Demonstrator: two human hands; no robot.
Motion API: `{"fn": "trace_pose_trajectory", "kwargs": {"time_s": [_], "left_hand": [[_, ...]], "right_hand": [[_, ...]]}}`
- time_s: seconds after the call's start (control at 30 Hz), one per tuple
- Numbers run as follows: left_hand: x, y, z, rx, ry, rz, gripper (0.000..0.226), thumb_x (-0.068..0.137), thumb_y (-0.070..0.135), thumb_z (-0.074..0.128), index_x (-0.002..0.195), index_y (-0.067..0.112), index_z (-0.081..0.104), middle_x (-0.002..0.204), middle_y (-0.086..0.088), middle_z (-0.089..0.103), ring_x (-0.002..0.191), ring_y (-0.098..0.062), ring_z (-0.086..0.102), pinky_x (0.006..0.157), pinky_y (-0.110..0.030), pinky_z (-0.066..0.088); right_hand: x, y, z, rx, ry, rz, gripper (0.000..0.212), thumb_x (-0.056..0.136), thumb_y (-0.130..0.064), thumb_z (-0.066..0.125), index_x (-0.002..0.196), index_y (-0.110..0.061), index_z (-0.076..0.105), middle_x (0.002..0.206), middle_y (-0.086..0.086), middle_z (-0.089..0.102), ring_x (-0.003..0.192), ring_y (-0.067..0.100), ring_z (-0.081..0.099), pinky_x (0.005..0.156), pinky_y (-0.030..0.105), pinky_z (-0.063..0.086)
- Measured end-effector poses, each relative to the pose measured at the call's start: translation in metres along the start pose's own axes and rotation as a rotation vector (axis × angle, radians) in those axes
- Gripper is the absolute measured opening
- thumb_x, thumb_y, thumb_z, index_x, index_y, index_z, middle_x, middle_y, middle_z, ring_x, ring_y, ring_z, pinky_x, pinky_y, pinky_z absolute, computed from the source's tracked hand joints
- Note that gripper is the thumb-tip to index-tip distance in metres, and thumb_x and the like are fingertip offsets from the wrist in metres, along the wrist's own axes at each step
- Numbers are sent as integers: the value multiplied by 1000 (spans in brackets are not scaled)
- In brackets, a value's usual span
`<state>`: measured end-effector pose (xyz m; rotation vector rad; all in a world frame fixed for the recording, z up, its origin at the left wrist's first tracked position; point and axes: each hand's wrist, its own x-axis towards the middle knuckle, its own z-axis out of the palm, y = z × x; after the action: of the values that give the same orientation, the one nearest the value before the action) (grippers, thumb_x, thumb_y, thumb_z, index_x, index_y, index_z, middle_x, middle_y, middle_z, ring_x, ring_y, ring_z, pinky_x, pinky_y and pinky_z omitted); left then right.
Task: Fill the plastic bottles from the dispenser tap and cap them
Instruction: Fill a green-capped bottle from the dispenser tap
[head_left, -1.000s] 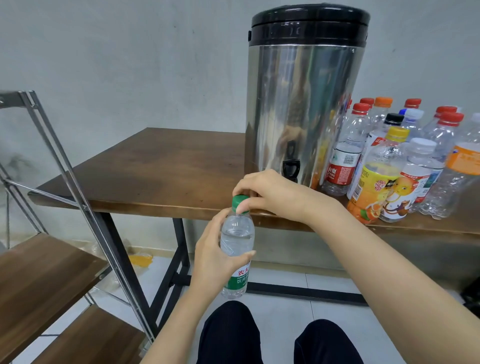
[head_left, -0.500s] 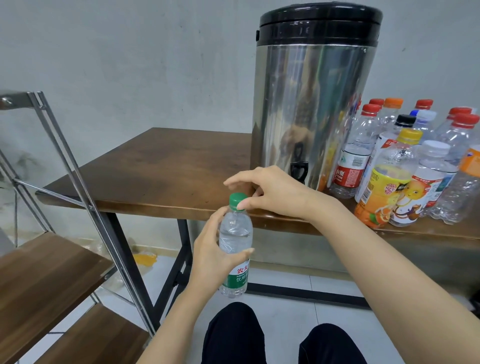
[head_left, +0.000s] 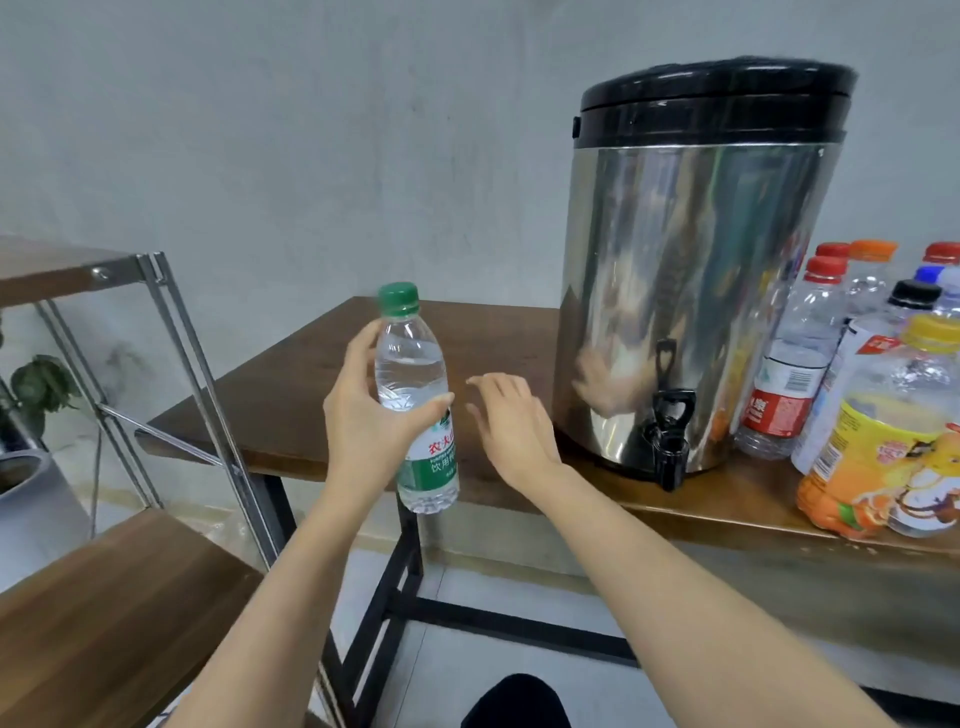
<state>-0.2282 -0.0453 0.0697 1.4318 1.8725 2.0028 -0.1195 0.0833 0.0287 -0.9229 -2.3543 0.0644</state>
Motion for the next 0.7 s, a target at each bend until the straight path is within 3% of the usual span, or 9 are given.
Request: {"fn": "trace_pose_trajectory", "kwargs": {"time_s": [0.13, 0.3, 0.7], "left_hand": [[47, -16, 2, 49, 34, 8, 83, 69, 11, 88, 137, 32, 43, 133, 8, 57, 115, -9, 57, 93, -25, 51], [93, -52, 22, 99, 57, -20, 82, 69, 14, 88, 138, 28, 46, 133, 3, 59, 117, -19, 60, 99, -43, 53], [171, -101, 78, 152, 3, -9, 92, 72, 19, 88, 148, 22, 36, 142, -4, 47, 130, -25, 48, 108, -45, 43]], "right_hand": [[18, -2, 28, -85, -147, 111, 38, 104, -33, 44, 140, -20, 48, 143, 3, 49, 132, 23, 42, 105, 38, 39], [33, 6, 45, -135, -225, 174, 39, 105, -38, 36, 139, -21, 48, 143, 3, 49, 132, 23, 42, 108, 39, 37], [39, 16, 59, -140, -211, 249, 44, 105, -42, 32, 141, -21, 44, 140, 2, 52, 131, 23, 42, 107, 37, 39]]}}
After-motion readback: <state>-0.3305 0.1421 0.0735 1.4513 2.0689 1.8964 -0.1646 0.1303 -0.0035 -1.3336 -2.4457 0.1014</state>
